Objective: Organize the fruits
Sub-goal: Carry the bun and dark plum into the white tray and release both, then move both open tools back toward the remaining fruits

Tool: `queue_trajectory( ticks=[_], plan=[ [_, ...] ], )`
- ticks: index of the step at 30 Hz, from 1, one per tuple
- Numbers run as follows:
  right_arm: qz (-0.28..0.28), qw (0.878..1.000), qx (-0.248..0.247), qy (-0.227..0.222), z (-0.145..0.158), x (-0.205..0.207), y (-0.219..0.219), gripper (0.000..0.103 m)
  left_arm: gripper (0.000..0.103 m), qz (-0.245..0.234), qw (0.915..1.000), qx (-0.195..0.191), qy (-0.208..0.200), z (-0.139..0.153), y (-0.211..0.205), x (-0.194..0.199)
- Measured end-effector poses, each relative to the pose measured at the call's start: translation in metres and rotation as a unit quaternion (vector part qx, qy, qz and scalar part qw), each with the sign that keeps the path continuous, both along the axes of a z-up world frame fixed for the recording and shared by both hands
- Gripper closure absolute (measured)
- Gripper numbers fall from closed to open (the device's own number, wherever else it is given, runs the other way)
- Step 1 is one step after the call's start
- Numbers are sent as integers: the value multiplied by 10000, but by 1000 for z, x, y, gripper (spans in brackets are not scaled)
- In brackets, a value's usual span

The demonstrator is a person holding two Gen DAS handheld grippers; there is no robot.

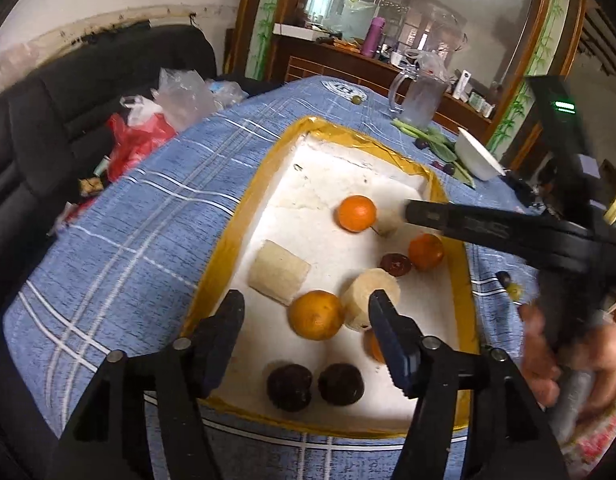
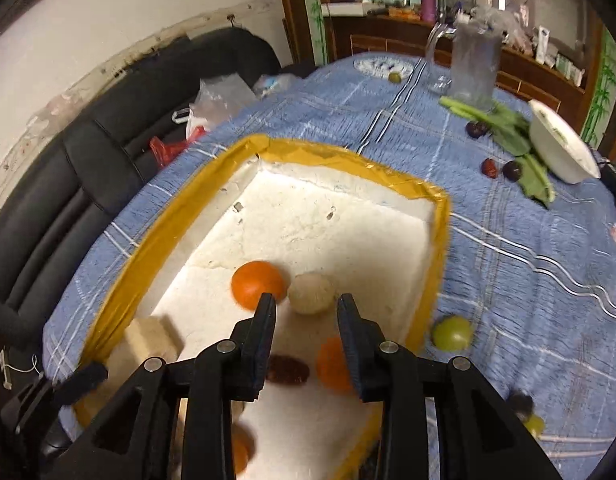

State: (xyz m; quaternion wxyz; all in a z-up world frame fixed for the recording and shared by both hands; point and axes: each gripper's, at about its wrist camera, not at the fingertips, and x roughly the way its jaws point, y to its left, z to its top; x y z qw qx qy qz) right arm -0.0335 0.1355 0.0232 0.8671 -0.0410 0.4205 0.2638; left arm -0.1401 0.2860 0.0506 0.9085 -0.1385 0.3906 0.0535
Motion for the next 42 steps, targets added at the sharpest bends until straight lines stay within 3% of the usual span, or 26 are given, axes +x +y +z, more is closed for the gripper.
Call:
queue_trajectory(
  ticks=[3, 5, 7, 14, 19, 23, 38, 42],
  plan=[
    [-57, 9997, 117, -195, 10, -30, -23, 61, 38, 89, 9995, 305, -41, 4, -7, -2],
    [-178, 9992, 169, -328, 12, -49, -42, 50, 38, 59, 9993, 362, -56, 7, -13, -3],
    [-330, 9985, 141, -404, 9, -64, -59, 48, 37, -5, 9992, 405, -57, 10, -20, -3],
    [-974, 9946, 21, -369, -13, -91, -109, 46, 37, -268, 9963, 813, 1, 16, -58, -7],
    [-1141, 9932, 77, -199, -26, -100, -136, 46, 30, -374, 9942, 1011, 29, 19, -76, -10],
    [-1211, 9923, 57, -254, -27, -109, -149, 46, 29, -425, 9923, 1165, 20, 23, -88, -13],
    [-1494, 9884, 225, -151, -37, -120, -184, 46, 29, -589, 9889, 1362, 70, 21, -113, -17],
    [-1473, 9890, 88, -118, -35, -116, -189, 46, 28, -635, 9885, 1334, 318, 16, -116, -9]
  ],
)
